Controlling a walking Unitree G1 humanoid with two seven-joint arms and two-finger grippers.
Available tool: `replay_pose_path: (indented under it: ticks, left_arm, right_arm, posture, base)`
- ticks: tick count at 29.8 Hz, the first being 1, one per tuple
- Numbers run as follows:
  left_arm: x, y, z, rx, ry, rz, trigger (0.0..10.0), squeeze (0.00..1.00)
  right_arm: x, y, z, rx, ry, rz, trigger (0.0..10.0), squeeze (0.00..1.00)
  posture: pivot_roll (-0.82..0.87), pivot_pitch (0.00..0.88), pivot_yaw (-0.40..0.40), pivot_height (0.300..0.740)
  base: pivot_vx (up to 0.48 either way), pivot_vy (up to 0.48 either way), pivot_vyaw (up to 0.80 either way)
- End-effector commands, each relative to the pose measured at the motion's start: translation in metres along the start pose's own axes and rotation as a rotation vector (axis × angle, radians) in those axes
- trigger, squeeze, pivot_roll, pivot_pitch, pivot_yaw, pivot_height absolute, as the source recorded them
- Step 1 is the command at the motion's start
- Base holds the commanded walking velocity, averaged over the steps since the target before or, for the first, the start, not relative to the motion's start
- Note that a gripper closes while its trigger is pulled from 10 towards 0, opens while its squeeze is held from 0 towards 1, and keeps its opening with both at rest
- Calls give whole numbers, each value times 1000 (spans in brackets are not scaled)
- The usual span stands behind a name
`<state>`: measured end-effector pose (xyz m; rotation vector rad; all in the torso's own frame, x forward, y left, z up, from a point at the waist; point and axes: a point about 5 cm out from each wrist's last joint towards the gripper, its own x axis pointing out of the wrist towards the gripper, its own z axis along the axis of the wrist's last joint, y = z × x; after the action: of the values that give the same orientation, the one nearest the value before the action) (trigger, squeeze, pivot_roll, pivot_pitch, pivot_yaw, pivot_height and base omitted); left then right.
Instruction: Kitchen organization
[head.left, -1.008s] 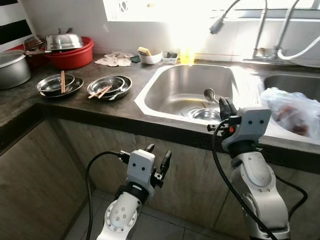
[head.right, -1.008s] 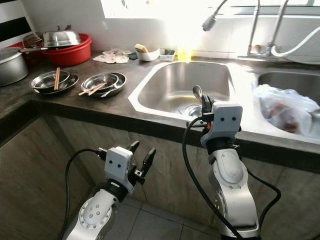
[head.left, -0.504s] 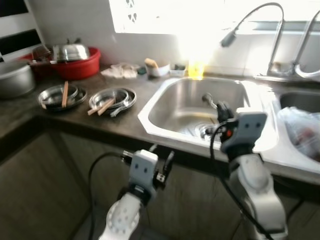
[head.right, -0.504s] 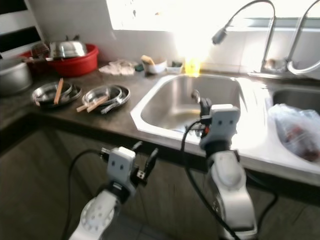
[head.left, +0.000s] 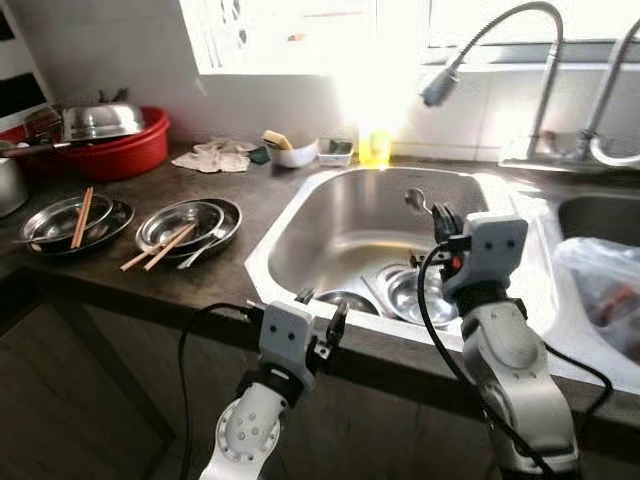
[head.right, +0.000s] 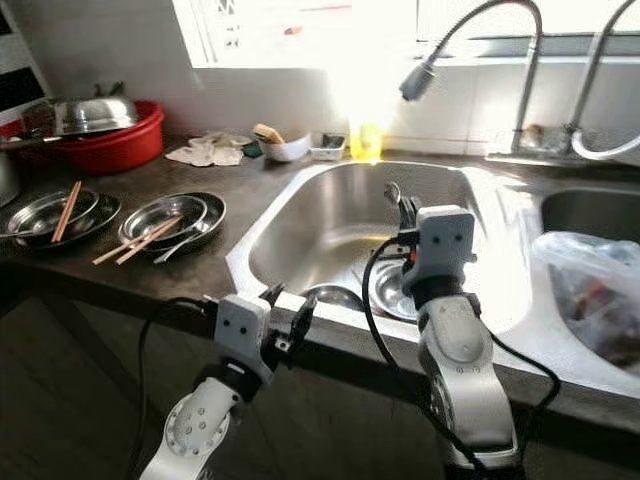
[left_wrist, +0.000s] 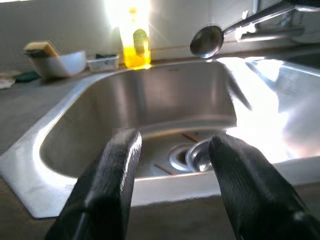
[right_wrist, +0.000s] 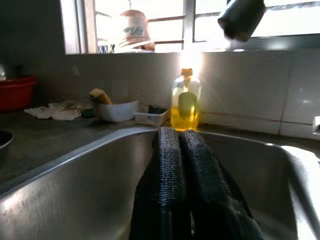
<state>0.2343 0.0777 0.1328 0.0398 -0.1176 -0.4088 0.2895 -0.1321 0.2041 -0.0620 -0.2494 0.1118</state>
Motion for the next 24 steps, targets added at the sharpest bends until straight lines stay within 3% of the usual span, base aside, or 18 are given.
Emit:
replay_pose_path:
  ticks: [1, 14, 21, 24]
  left_arm:
    - [-2, 2, 0, 2, 6, 13, 10000, 0]
    - [-7, 0, 3, 5, 0, 40, 10000, 0]
    - [-12, -2, 7, 2, -2, 50, 10000, 0]
    - [-15, -3, 8, -1, 4, 55, 10000, 0]
  right_arm:
    - [6, 0, -5, -22, 33, 10, 10000, 0]
    - [57, -4, -31, -131, 194, 57, 10000, 0]
    - [70, -4, -44, -149, 271, 78, 10000, 0]
    - [73, -1, -52, -114, 316, 107, 10000, 0]
  posture:
    - [31, 33, 21, 740]
    - [54, 64, 3, 740]
    - [74, 96, -11, 740]
    - [80, 106, -17, 740]
  base:
    - [0, 0, 0]
    - [0, 0, 0]
    - [0, 0, 0]
    - [0, 0, 0]
